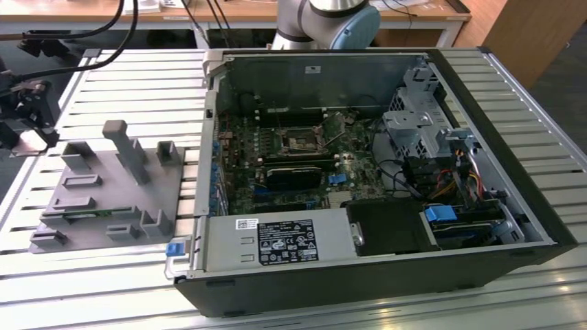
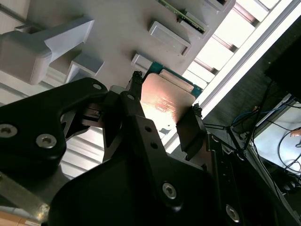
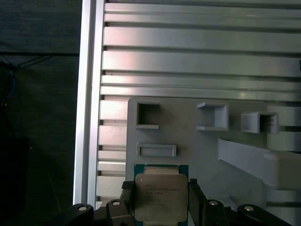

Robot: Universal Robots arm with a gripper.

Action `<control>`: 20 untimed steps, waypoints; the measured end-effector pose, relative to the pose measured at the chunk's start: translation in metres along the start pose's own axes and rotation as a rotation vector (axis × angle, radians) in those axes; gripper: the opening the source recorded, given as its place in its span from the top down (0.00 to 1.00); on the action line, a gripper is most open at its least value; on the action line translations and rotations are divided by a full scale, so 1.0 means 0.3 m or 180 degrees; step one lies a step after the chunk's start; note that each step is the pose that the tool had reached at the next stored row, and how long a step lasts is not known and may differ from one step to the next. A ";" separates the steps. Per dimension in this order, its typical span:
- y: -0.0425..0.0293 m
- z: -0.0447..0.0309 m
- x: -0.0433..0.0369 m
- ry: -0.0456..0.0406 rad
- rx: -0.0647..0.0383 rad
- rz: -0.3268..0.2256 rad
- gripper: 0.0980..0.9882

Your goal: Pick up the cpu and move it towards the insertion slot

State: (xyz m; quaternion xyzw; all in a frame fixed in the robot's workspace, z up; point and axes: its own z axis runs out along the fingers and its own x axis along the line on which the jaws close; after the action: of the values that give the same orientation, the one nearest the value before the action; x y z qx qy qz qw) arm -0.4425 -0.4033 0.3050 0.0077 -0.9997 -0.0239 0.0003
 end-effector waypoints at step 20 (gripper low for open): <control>0.002 -0.038 0.000 0.0000 0.0000 0.0000 0.50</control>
State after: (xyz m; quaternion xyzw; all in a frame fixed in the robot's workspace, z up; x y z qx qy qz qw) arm -0.4424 -0.4032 0.3163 0.0078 -0.9997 -0.0239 0.0003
